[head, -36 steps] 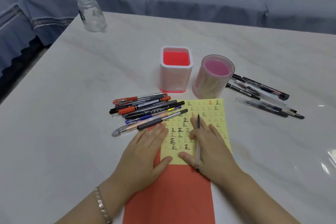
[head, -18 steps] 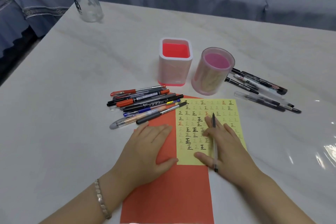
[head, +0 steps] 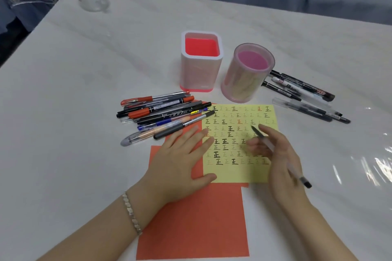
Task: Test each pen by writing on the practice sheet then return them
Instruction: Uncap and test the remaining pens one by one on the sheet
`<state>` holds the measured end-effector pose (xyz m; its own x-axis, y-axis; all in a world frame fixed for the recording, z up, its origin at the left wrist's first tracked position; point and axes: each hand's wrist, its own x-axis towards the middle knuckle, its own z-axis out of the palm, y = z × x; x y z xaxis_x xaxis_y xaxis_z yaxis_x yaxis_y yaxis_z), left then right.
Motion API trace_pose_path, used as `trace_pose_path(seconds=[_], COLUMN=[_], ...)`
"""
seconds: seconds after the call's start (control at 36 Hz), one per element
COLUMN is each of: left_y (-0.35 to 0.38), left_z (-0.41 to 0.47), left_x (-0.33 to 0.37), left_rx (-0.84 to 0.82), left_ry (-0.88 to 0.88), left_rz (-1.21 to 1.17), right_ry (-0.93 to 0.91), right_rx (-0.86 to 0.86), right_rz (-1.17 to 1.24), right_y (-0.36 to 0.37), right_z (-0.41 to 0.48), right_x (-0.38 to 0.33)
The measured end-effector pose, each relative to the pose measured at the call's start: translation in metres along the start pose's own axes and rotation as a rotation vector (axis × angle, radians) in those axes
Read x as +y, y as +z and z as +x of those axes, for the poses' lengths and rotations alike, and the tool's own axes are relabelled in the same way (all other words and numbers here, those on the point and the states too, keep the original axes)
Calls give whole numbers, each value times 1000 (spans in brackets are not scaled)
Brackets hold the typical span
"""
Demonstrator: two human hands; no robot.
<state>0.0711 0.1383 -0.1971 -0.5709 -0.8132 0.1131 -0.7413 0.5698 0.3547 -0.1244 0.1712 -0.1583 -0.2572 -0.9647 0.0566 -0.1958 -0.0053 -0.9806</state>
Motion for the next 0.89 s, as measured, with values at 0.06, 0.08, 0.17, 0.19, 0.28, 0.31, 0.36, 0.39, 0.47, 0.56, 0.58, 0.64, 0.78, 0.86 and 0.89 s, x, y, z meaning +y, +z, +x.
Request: trace_pose_path(seconds=[0.06, 0.08, 0.17, 0.19, 0.28, 0.31, 0.36, 0.39, 0.47, 0.56, 0.58, 0.64, 0.78, 0.86, 0.89], left_y=[1, 1, 0, 0, -1, -1, -2, -1, -1, 0, 0, 0, 1, 0, 0], left_z=[1, 1, 1, 1, -1, -2, -3, -3, -3, -3, -3, -3, -3, -3, -3], left_x=[0, 0, 0, 0, -2, -2, -3, -3, -2, -2, -2, -1, -1, -1, -1], left_rx=[1, 2, 27, 37, 51, 48, 37, 32, 22, 31, 37, 42, 41, 53, 55], left_ry=[-4, -4, 3, 8, 26, 30, 31, 29, 20, 16, 17, 16, 5, 2, -1], left_rz=[-3, -4, -31, -46, -78, -82, -79, -75, -69, -68, -70, -73, -76, -85, -87], right_ry=[29, 52, 126, 147, 207, 214, 211, 211, 209, 177, 167, 147, 110, 84, 80], right_rx=[-4, -6, -10, -7, 36, 56, 110, 147, 252, 287, 288, 283, 302, 323, 325], right_rz=[43, 61, 117, 148, 223, 235, 237, 234, 175, 66, 28, -27, -116, -135, -138], right_y=[4, 7, 16, 19, 26, 28, 30, 32, 35, 40, 43, 49, 61, 61, 61], right_z=[2, 2, -1, -2, -5, -6, -8, -10, -14, -16, -16, -15, -18, -19, -19], right_x=[-2, -3, -7, -8, -11, -11, -13, -12, -9, -5, -3, 4, 12, 14, 14])
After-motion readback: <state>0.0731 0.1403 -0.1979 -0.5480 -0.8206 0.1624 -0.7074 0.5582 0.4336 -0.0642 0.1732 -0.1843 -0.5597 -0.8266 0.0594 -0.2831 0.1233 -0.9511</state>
